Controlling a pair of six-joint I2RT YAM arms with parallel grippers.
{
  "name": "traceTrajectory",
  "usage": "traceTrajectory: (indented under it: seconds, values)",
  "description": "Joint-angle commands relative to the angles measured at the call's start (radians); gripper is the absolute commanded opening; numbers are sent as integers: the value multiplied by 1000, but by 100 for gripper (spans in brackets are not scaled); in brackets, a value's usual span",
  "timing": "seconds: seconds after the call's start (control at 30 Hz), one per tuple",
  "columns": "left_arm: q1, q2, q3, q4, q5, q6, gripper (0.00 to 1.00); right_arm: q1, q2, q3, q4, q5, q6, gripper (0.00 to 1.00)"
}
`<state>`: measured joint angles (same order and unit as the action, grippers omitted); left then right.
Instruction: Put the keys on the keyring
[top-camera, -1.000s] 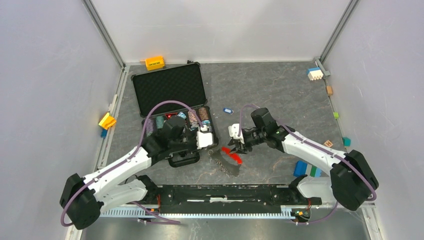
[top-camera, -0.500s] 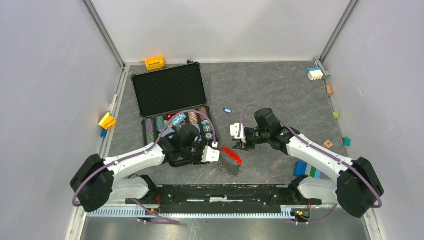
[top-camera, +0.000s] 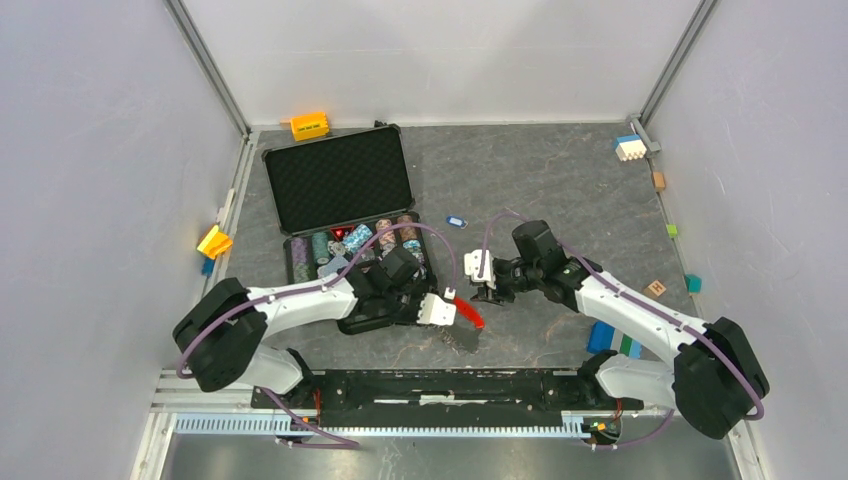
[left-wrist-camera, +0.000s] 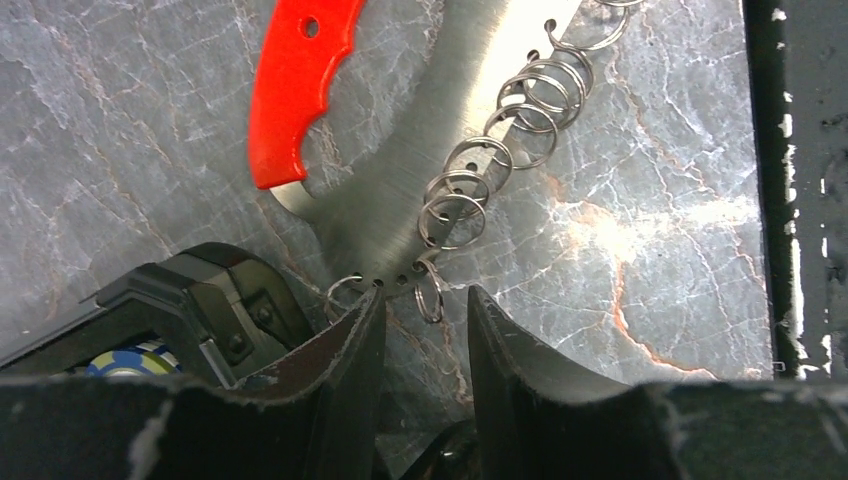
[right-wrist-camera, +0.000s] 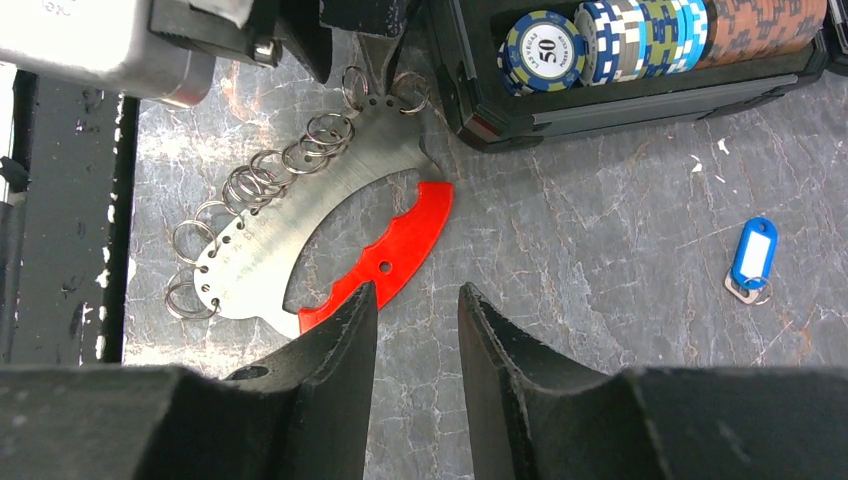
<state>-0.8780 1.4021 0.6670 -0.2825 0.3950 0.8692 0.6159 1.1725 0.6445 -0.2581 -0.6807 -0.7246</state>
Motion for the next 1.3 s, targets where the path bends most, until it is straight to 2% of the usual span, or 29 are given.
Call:
traceTrajectory:
  seconds: [0.0,0.4,0.6,0.77,0.9,1.1,1.27]
  values:
    - [-7,18,49,11,-28,55,41,-14,-23,-3,0,-34,-22,40]
    - [-33,47,52,-4,-51,83,37,-24,-12,1,-7,-46,-27,40]
    - [-37,78,71,-32,-69,101,29,-25,-12,1,-9,-46,-26,40]
    - [-38,80,81,-38,-65,87,15,-29,-15,1,-10,-47,-27,40]
    - [-38,28,99,-54,-60,66,2,-43,-29,1,-11,-59,-23,40]
    - [-38,-123,173,-90,-16,29,2,-65,-94,30,-13,-106,-17,40]
    - [-37,-179,312,-101,53,-79,2,-65,-169,116,-42,-203,-16,40]
